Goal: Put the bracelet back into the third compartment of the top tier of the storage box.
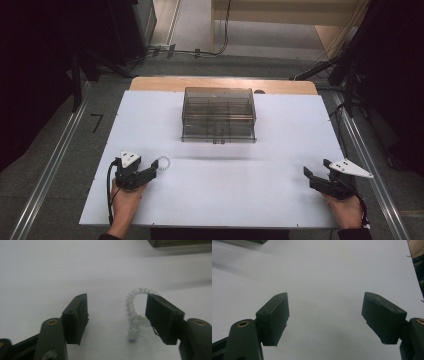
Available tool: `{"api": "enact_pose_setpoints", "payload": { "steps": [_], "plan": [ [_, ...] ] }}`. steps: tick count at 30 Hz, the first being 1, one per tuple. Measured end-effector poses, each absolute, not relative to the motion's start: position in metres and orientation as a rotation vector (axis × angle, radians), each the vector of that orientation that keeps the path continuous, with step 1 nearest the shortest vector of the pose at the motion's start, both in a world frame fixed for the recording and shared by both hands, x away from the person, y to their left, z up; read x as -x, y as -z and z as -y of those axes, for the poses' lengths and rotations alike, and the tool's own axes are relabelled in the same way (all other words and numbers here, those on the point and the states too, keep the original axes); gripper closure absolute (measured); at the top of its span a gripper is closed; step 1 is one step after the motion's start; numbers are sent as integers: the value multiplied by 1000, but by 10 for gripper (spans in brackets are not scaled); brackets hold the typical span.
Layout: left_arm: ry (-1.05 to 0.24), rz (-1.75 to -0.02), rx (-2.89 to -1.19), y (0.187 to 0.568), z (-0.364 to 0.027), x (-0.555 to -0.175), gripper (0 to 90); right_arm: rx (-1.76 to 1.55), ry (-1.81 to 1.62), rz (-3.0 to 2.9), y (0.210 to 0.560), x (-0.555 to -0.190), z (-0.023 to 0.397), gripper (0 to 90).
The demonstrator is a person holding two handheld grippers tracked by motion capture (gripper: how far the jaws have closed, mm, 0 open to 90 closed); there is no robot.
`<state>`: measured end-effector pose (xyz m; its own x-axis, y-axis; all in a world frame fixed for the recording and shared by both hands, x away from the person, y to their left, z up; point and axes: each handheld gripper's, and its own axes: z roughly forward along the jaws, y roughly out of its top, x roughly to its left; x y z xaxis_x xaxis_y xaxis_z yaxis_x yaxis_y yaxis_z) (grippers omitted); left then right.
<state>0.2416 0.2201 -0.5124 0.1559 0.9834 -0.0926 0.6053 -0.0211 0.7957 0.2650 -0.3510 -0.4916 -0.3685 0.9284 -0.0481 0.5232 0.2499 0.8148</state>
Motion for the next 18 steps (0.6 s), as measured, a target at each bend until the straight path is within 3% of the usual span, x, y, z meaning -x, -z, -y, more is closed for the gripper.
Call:
{"api": "enact_pose_setpoints", "payload": {
  "steps": [7,15,18],
  "plan": [
    [-601,-1489,-1731,512,-220,-241,637,-1318,-987,-1990,491,-265,351,203],
    [-558,-1479,-1754,513,-218,-239,785,-1319,-985,-1989,491,-265,352,203],
    [-545,-1485,-1759,514,-218,-239,801,-1320,-984,-1989,491,-265,352,203]
  ]
}}
